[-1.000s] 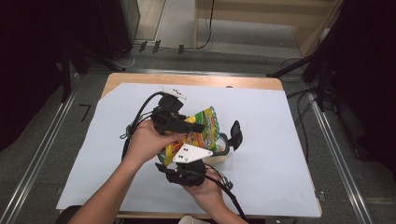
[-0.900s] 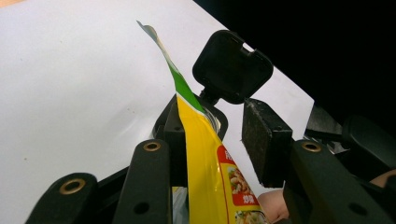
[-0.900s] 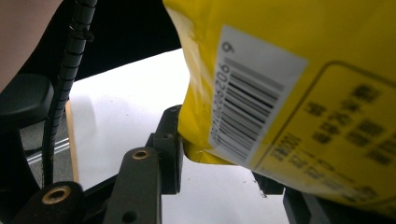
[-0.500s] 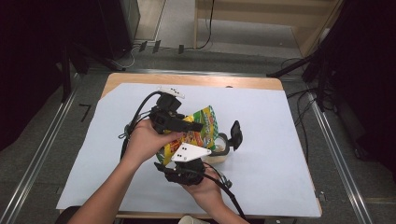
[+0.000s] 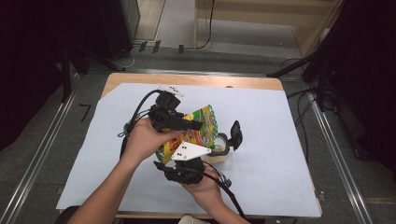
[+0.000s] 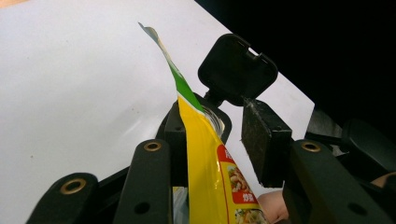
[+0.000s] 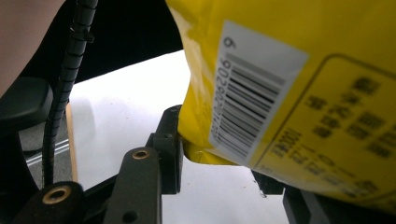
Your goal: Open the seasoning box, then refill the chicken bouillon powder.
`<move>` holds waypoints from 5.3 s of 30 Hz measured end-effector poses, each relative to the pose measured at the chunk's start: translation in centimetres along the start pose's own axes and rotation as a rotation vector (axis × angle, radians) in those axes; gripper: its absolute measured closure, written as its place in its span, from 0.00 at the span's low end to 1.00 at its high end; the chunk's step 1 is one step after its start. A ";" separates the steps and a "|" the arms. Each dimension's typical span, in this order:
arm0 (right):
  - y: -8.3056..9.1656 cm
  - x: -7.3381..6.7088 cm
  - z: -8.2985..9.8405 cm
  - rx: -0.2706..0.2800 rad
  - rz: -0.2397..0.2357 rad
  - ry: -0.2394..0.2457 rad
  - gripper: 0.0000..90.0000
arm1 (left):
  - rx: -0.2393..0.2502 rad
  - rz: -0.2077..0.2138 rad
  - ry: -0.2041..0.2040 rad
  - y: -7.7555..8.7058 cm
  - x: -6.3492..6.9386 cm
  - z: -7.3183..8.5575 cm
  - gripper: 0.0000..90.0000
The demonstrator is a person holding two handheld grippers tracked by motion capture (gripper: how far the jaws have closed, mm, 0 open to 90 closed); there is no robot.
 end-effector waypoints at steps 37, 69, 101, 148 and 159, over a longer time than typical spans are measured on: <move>0.1 0.5 -0.1 -0.019 0.018 -0.018 0.68 | -0.056 0.030 0.015 -0.9 -0.4 -0.7 0.80; 0.1 0.4 -0.3 -0.008 0.017 -0.013 0.68 | -0.036 0.026 0.008 -0.6 -0.4 -0.8 0.79; 0.2 1.1 0.0 0.012 -0.023 -0.079 0.69 | -0.047 0.000 -0.018 -1.0 0.2 -0.9 0.77; 0.4 1.0 -0.3 0.011 0.001 -0.072 0.69 | -0.036 0.012 -0.010 -1.1 0.1 -1.4 0.78; 0.5 1.0 -0.3 0.008 0.000 -0.074 0.69 | -0.037 0.015 -0.010 -1.2 0.1 -1.4 0.78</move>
Point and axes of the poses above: each handheld gripper's, and its own axes: y roughly backward along the jaws, z roughly out of its underside, x roughly to its right, the point moved 3 cm from there along -y, roughly forward along the jaws, and after that the axes turned 7 degrees about -y, right-handed, at the moved point
